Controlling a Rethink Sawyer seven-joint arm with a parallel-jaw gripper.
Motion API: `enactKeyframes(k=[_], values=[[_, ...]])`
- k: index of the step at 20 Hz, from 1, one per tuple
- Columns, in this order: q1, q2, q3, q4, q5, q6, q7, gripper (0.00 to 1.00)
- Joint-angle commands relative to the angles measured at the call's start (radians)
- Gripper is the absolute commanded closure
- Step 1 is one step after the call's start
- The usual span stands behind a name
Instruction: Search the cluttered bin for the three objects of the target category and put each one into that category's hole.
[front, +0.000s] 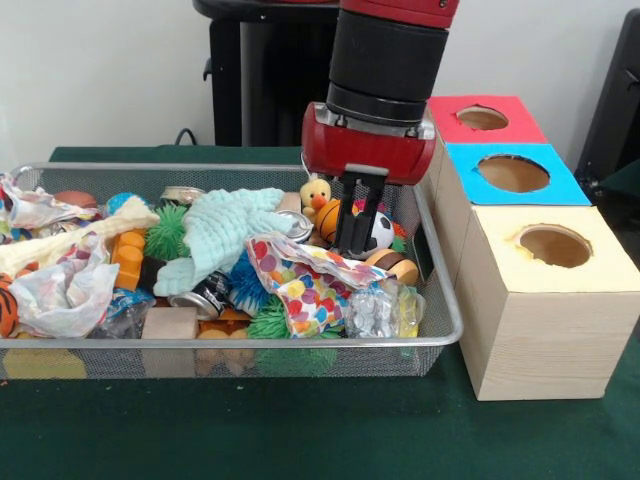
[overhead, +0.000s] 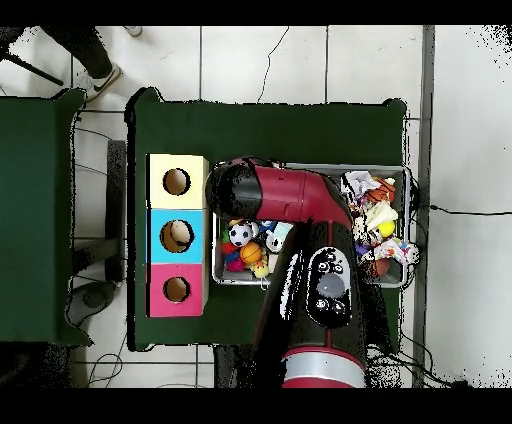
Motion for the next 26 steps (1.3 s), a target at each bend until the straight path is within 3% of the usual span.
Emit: enactKeyframes(k=[1, 7, 18, 26], values=[[-0.029, 0.056, 0.101, 0.031, -0.067, 0.112, -0.042, 1.00], [-0.094, 0.070, 0.162, 0.030, -0.070, 0.096, -0.075, 1.00], [-0.043, 0.085, 0.124, 0.020, -0.105, 0.074, 0.025, 1.00], [-0.057, 0.094, 0.130, 0.019, -0.110, 0.041, 0.024, 1.00]])
